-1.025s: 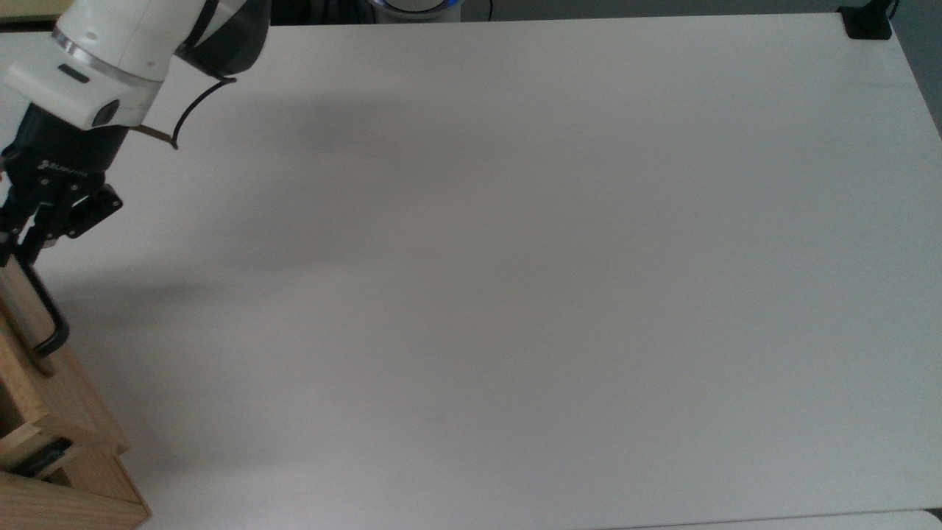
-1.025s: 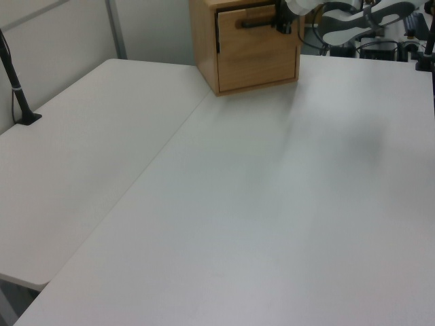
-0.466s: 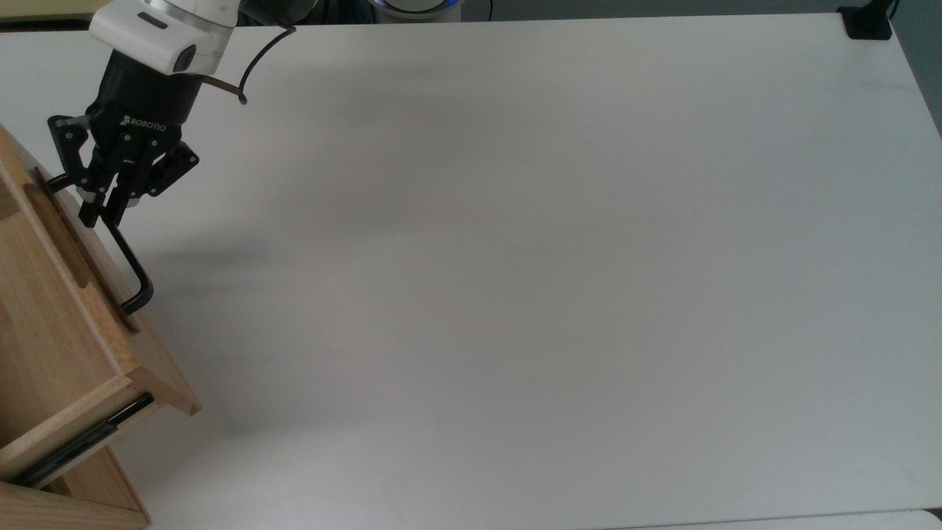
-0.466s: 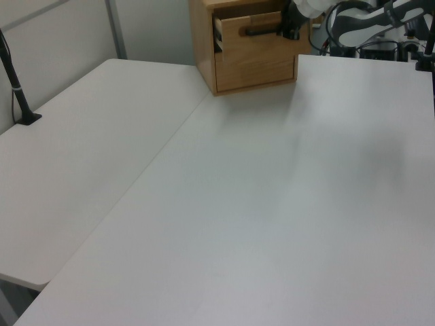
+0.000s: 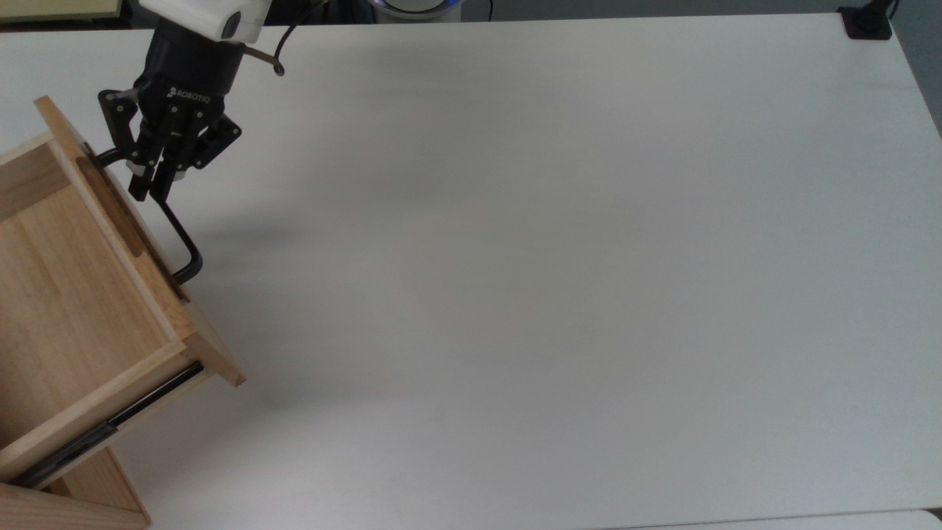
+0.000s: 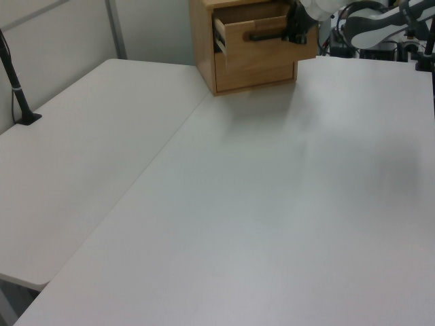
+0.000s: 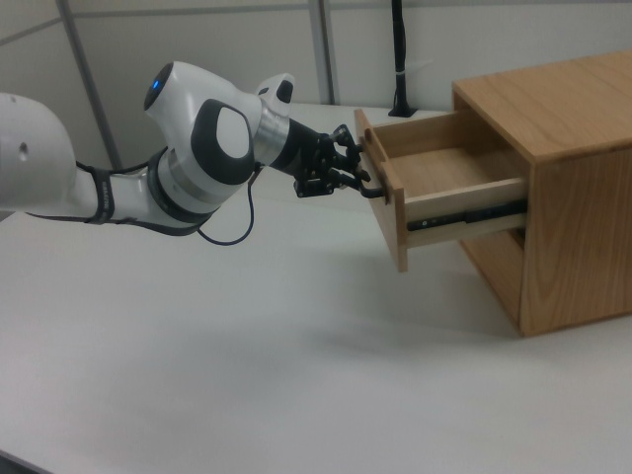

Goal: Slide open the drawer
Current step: 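Pull the handle straight out, sliding the upper drawer open, then open the gripper, release the handle and lift away from the drawer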

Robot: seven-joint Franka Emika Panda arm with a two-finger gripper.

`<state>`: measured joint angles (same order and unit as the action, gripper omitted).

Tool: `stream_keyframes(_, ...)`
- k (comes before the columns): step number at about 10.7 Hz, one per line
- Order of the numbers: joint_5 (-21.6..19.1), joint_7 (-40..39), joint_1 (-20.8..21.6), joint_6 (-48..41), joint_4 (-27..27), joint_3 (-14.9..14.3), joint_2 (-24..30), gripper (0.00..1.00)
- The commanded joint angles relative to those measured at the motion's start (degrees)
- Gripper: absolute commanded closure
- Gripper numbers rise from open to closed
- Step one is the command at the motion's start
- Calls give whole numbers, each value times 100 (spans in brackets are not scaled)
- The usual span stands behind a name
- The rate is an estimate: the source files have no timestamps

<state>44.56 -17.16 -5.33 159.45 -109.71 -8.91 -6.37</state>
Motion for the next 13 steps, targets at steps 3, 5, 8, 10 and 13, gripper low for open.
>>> stream_keyframes(3, -96, 790, 226, -71, -350, 161, 576, 59)
stream_keyframes(5, -384, 1554, 234, -247, -297, 328, 584, 0)
stream_keyframes(8, -2504, 1935, 339, -2069, 377, 1039, 567, 0)
stream_keyframes(10, -3878, 2284, 340, -3833, 1000, 1277, 488, 0)
stream_keyframes(13, -4438, 2981, 340, -6068, 1627, 1278, 382, 0)
